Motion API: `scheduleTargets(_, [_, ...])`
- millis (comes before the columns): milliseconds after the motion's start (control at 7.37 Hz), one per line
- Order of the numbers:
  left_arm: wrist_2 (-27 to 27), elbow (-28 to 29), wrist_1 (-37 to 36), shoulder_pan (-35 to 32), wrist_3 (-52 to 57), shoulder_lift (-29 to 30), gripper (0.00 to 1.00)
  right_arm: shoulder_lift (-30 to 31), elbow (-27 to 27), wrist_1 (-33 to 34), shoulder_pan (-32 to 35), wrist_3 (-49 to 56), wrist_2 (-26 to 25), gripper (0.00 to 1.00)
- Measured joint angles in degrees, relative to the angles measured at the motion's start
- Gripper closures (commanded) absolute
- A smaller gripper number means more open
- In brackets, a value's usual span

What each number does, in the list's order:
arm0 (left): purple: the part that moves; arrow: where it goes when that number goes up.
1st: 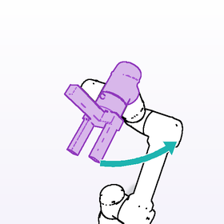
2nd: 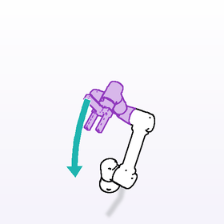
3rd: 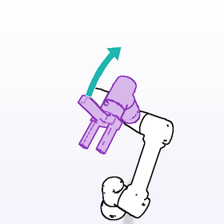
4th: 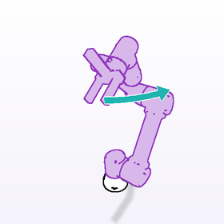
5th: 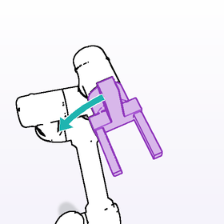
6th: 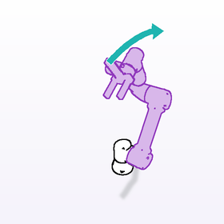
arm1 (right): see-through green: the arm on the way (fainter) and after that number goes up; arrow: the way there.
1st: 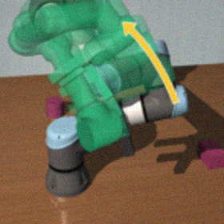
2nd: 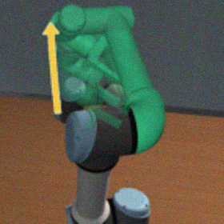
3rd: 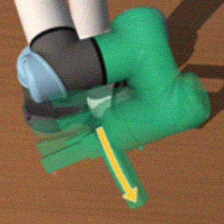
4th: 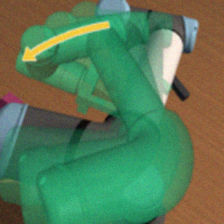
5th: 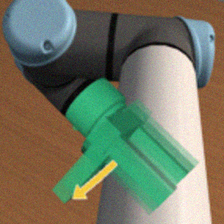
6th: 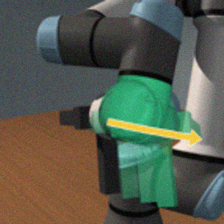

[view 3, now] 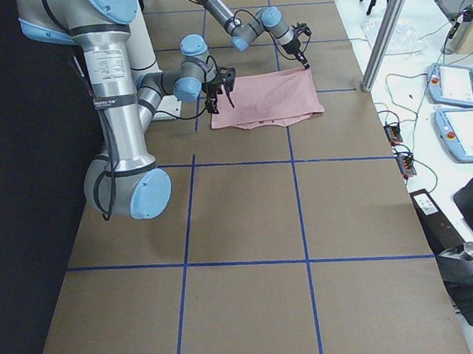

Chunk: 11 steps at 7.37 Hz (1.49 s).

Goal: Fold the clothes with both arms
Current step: 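Grasp the shirt corner with the left gripper and drag it farther from the robot, then move the left gripper to the shirt's near corner beside the right gripper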

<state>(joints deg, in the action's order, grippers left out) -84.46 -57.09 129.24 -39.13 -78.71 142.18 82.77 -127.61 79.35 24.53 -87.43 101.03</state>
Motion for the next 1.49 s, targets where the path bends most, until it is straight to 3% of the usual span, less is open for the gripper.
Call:
scheduleTargets(136, [0.7,1.3,0.5,0.0,0.1,0.6,0.21,-0.1,0.3,0.0,0.0,0.0,-0.2,0.0])
scheduleTargets(271, [1.4,1.9,0.8,-0.1,0.1,0.8,0.0,-0.3,0.6,-0.1,-0.1,0.0,-0.5,0.0])
scheduleTargets(543, [1.7,1.8,1.2,-0.2,-0.2,1.1,0.0,-0.4,0.9,-0.1,0.0,0.0,-0.9,0.0])
scheduleTargets(814, [-3.1,-1.6,-0.4,-0.8,-2.1,0.2,0.0,-0.4,1.0,-0.1,0.0,0.0,-1.0,0.0])
scheduleTargets(1221, [-15.2,-21.7,-8.9,0.3,-10.2,-11.8,0.0,-0.4,0.9,-0.1,0.0,0.3,-1.0,0.0])
scheduleTargets(1492, [-19.8,-35.0,-14.9,4.3,-19.1,-19.6,0.0,-0.6,0.8,-0.1,0.0,0.5,-0.9,0.0])
